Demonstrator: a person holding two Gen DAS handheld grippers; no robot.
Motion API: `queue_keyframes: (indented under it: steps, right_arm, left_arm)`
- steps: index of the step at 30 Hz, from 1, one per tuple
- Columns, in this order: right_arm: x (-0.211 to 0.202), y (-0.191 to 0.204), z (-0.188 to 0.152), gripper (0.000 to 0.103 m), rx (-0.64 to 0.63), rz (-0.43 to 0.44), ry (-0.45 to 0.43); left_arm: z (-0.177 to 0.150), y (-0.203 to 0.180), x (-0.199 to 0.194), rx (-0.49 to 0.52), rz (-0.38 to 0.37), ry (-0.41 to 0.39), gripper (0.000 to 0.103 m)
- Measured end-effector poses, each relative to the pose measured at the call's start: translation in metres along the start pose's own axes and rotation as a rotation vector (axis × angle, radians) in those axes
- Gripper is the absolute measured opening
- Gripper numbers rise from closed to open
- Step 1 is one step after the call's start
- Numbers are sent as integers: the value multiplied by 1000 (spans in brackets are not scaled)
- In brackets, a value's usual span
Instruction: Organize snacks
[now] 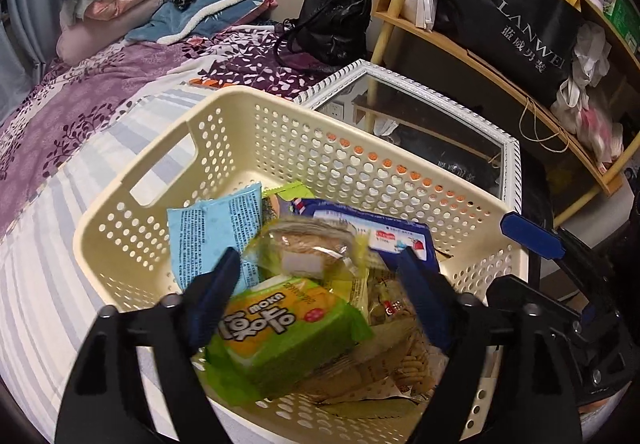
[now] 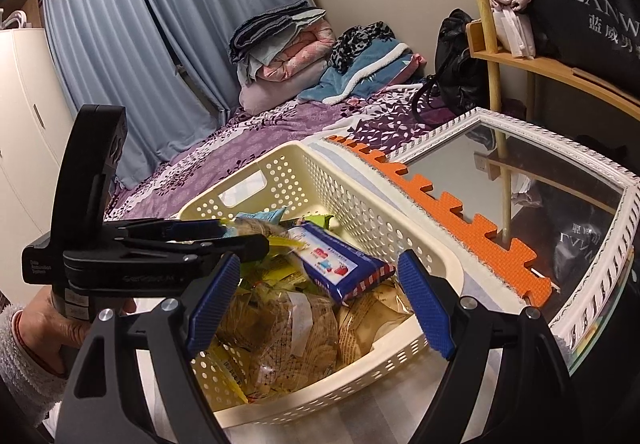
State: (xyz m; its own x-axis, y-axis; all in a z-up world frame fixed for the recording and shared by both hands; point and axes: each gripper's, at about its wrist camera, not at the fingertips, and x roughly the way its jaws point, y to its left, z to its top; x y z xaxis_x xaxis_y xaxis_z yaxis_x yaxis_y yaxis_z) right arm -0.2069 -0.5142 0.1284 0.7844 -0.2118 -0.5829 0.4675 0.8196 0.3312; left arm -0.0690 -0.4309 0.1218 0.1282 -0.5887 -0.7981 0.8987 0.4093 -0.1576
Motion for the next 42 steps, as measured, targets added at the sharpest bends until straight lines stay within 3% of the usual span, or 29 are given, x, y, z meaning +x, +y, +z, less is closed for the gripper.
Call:
queue_keyframes:
  steps: [7,8,9,16,29,35,42]
  right_arm:
    - [-2,3,0,81,-8,1,-3]
    - [-2,4,0,81,-12,1,-2]
    - [-3,5,0,83,-16,0,0]
    - [-9,11,2,98,-18,-19,-4]
    - [-21,38,0,98,-90,-27,5]
    - [-25,48,0,98,-107,-49,14]
    - [-34,63,-4,98,-154,-67,15]
  left_arm:
    - [-7,6,-8,-10,29,-3,85]
    - [-8,8,-10,-14,39,-5,92]
    - [-8,9,-13,-19,53,-11,97]
    - [-15,21,-32,-44,179,-37,100]
    - [-31,20,-77,-19,357,-125,100]
    - [-43,27,-103,-69,368,-172,100]
    - [-56,33,-125,-108,437,-209,100]
